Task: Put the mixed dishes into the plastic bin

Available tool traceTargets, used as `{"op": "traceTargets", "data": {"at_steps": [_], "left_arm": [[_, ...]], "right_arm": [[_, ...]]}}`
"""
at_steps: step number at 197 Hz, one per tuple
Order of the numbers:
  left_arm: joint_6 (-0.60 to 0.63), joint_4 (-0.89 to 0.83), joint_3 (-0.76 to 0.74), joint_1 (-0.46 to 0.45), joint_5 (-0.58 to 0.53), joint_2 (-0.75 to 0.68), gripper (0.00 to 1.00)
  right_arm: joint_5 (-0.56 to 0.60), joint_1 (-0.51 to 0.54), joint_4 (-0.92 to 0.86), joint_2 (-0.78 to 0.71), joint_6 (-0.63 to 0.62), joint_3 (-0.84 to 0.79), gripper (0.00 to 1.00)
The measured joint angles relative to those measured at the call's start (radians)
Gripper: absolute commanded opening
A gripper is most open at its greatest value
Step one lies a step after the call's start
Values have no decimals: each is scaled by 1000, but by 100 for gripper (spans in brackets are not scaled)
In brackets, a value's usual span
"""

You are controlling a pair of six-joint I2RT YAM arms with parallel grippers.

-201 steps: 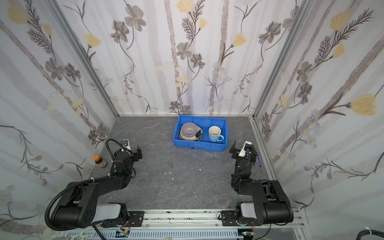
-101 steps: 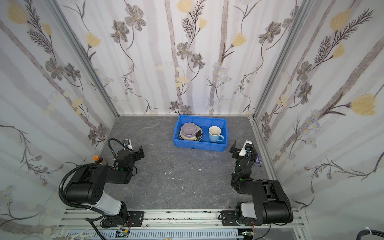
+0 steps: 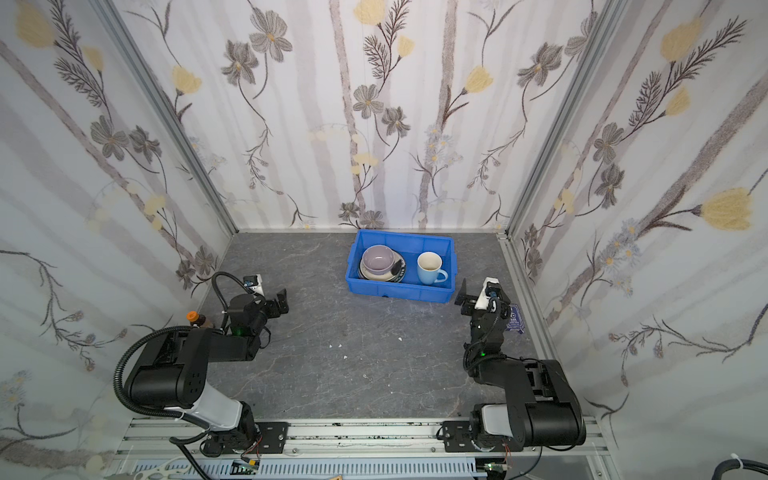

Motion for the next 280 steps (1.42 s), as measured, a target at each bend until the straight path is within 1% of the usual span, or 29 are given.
{"op": "traceTargets", "data": {"at_steps": [57, 101, 139, 158, 200, 280], "left_arm": [[3, -3, 0, -11, -5, 0, 100], [20, 4, -5, 21, 122, 0, 100], [23, 9, -9, 23, 181, 0, 100], [23, 8, -9, 23, 179, 0, 100], [18, 2, -6, 21, 131, 0, 100], [15, 2, -6, 21, 119, 0, 100]], "right_arm": [[-7, 0, -6, 0, -2, 0, 100], [-7, 1, -6, 0, -3, 0, 100], [-7, 2, -6, 0, -7, 0, 100], [-7, 2, -6, 0, -10, 0, 100], [-7, 2, -6, 0, -10, 0, 100], [-7, 2, -6, 0, -10, 0, 100]]}}
